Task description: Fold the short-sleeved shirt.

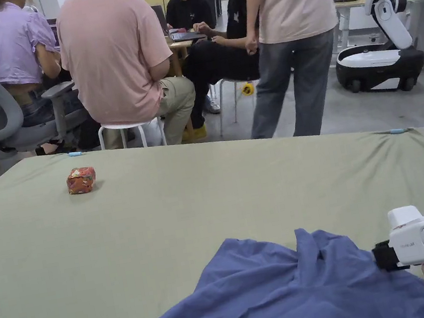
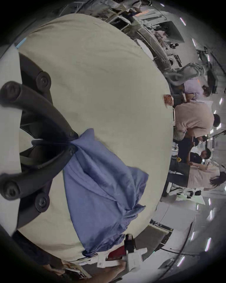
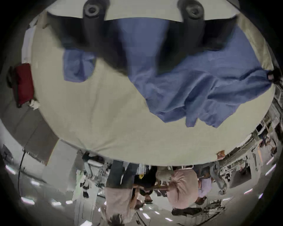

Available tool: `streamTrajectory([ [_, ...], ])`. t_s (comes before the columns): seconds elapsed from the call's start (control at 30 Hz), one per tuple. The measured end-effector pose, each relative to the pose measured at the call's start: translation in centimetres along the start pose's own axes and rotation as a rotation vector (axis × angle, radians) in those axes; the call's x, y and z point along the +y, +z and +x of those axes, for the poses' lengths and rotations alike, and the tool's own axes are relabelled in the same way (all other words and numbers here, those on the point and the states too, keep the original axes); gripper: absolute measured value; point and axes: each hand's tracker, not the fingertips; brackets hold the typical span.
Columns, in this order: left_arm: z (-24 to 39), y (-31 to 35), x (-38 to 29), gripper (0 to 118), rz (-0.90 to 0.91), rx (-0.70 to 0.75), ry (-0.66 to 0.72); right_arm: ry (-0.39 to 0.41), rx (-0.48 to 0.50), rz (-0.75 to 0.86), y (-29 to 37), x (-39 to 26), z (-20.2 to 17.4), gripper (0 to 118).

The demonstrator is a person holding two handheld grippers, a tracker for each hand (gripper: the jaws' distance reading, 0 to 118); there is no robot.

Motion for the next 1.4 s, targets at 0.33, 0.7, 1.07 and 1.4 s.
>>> streamTrajectory([
  [0.33, 0.3, -1.1, 0.6, 3, -0.033, 0.002, -0.021, -0.011, -0.006, 0.016, -4.7, -3.9, 6.1, 6],
  [0.7, 0.9, 0.1, 2.3, 3, 0.105, 0.073, -0.037, 0.086, -0.094, 0.329, 13.6, -7.4, 1.9, 6],
  [1.07, 3.8, 9.1, 11.6, 3, 0.39, 0.151, -0.034, 0.214, -0.261, 0.474, 24.4, 0.4, -8.6, 6],
  [1.4, 5.1, 19.1, 21.2, 3, 0.619, 0.257, -0.124, 0.137, -0.331, 0.662, 34.5, 7.3, -8.6, 6],
])
